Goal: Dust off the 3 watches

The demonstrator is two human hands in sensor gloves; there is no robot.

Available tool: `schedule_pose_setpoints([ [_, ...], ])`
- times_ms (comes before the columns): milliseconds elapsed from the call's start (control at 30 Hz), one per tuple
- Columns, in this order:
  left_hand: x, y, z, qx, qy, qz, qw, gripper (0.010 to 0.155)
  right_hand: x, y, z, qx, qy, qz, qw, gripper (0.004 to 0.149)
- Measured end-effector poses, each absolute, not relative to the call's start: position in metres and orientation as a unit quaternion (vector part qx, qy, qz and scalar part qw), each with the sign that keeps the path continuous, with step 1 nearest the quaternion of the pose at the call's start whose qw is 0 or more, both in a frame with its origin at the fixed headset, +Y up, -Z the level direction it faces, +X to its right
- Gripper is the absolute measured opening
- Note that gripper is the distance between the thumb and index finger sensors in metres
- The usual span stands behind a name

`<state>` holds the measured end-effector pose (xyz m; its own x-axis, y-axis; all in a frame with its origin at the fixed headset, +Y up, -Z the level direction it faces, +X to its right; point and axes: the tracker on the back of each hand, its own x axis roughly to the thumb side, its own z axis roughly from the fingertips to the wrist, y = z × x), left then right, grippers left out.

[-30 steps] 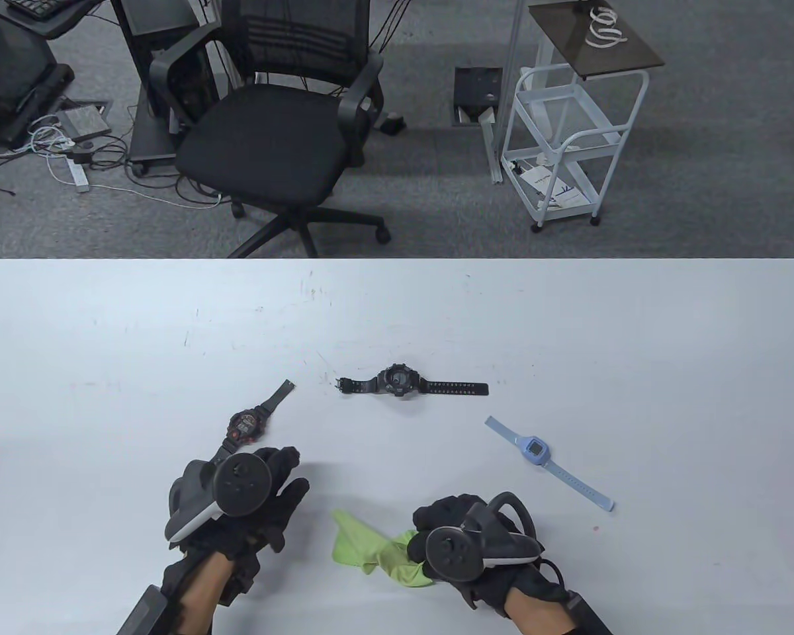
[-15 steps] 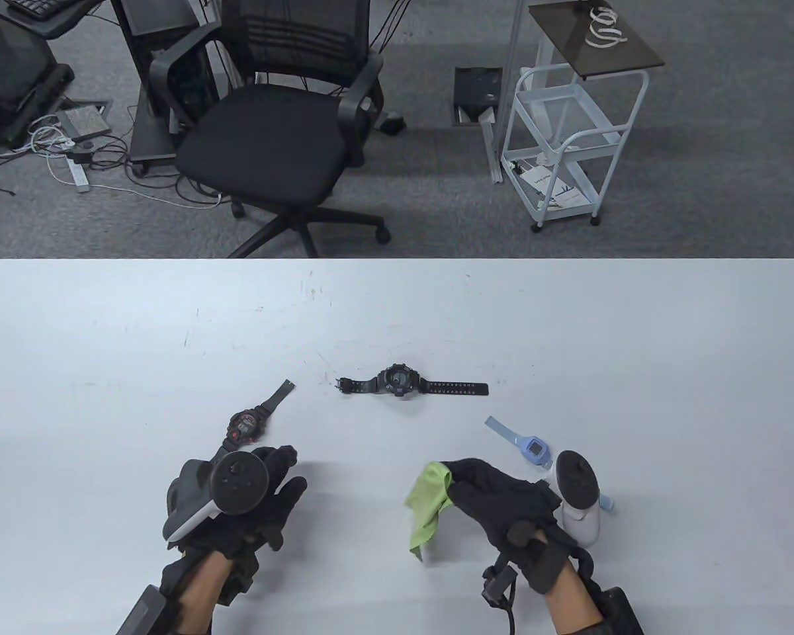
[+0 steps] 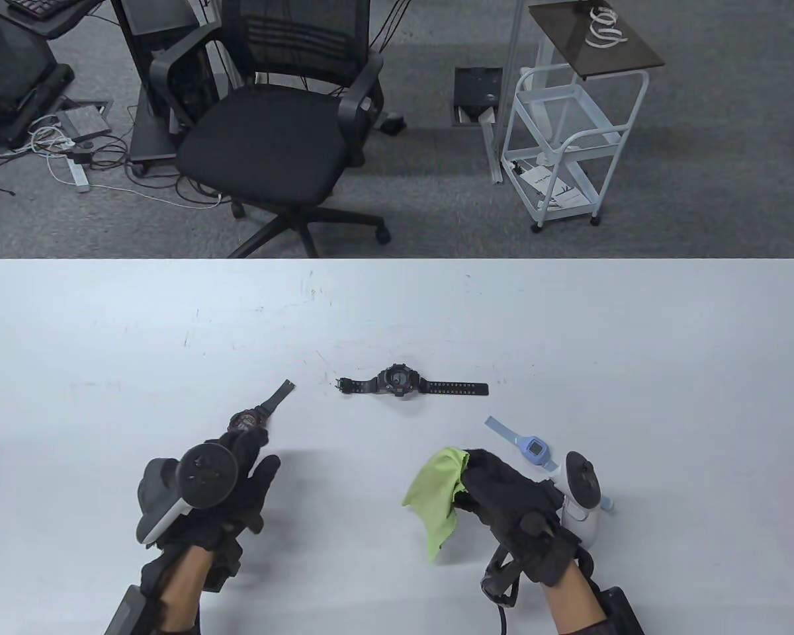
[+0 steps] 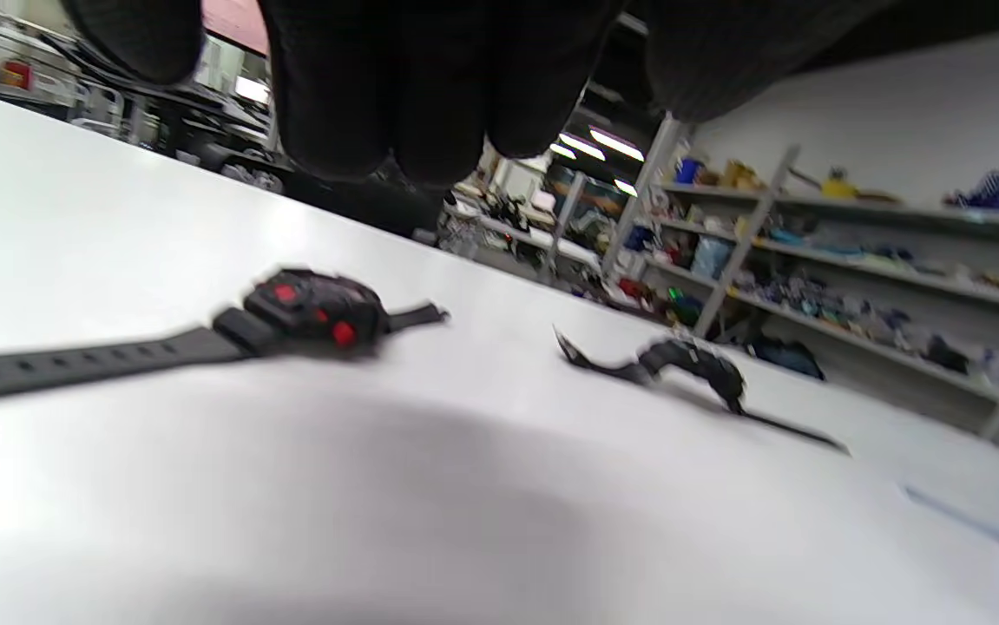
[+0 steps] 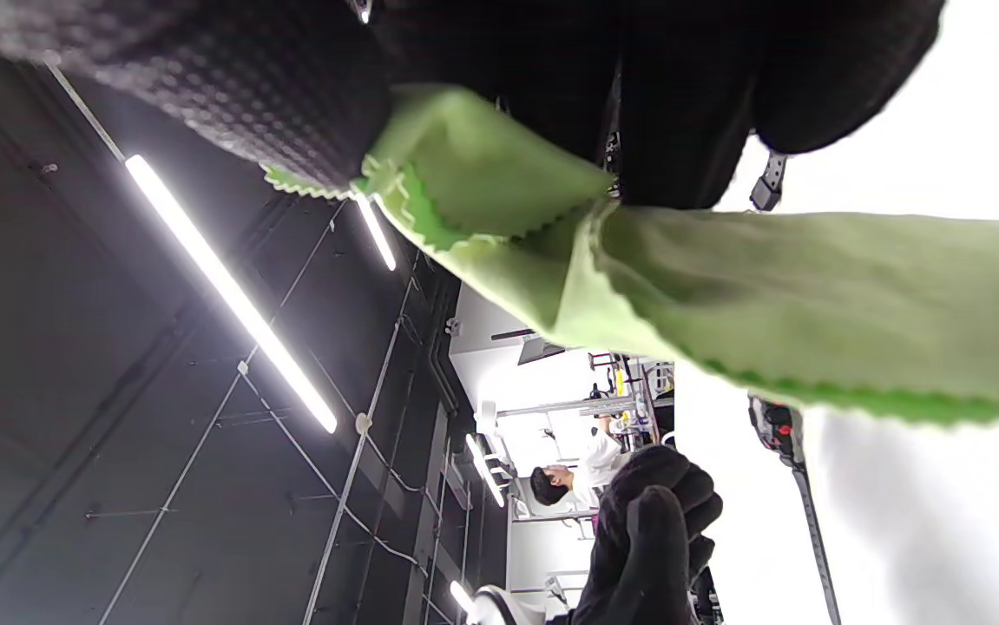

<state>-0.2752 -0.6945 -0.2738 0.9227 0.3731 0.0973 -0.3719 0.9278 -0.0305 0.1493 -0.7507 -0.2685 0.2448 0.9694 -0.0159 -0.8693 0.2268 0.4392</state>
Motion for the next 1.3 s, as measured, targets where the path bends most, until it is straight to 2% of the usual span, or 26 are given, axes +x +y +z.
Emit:
schedule_pose_setpoints([
  [167,-0.307,-0.688,-0.282,0.022,0.008,0.225,0.974,0.063,0.149,-0.749,-0.269,0.175,0.142,0.596,0.771,0.049],
  [300,-0.32,-0.696,-0.293,0.001,0.038,0.192,0.981,0.06,0.148,-0.749,-0.269,0.177,0.143,0.6,0.767,0.049],
  [400,-0.323,-0.708,-0.305,-0.013,0.045,0.216,0.975,0.063,0.147,-0.749,-0.269,0.179,0.145,0.602,0.764,0.049],
  [533,-0.311,-0.713,-0.325,-0.032,0.05,0.202,0.977,0.065,0.146,-0.75,-0.271,0.18,0.148,0.615,0.753,0.049],
  [700,-0.284,-0.719,-0.366,-0.077,0.085,0.125,0.986,0.067,0.147,-0.75,-0.272,0.177,0.149,0.624,0.747,0.049],
  [800,-0.269,-0.727,-0.389,-0.127,0.102,0.092,0.982,0.069,0.148,-0.75,-0.273,0.176,0.149,0.626,0.745,0.049],
  [900,-0.25,-0.736,-0.404,-0.139,0.106,0.064,0.983,0.067,0.15,-0.751,-0.275,0.171,0.148,0.629,0.744,0.049],
  [1033,-0.233,-0.749,-0.414,-0.175,0.114,0.013,0.978,0.066,0.154,-0.751,-0.277,0.167,0.146,0.634,0.741,0.049],
  [1167,-0.222,-0.753,-0.417,-0.154,0.116,-0.054,0.98,0.062,0.153,-0.751,-0.277,0.169,0.147,0.635,0.74,0.049],
  [1300,-0.218,-0.752,-0.417,-0.148,0.111,-0.069,0.98,0.058,0.152,-0.753,-0.276,0.171,0.155,0.64,0.733,0.049],
])
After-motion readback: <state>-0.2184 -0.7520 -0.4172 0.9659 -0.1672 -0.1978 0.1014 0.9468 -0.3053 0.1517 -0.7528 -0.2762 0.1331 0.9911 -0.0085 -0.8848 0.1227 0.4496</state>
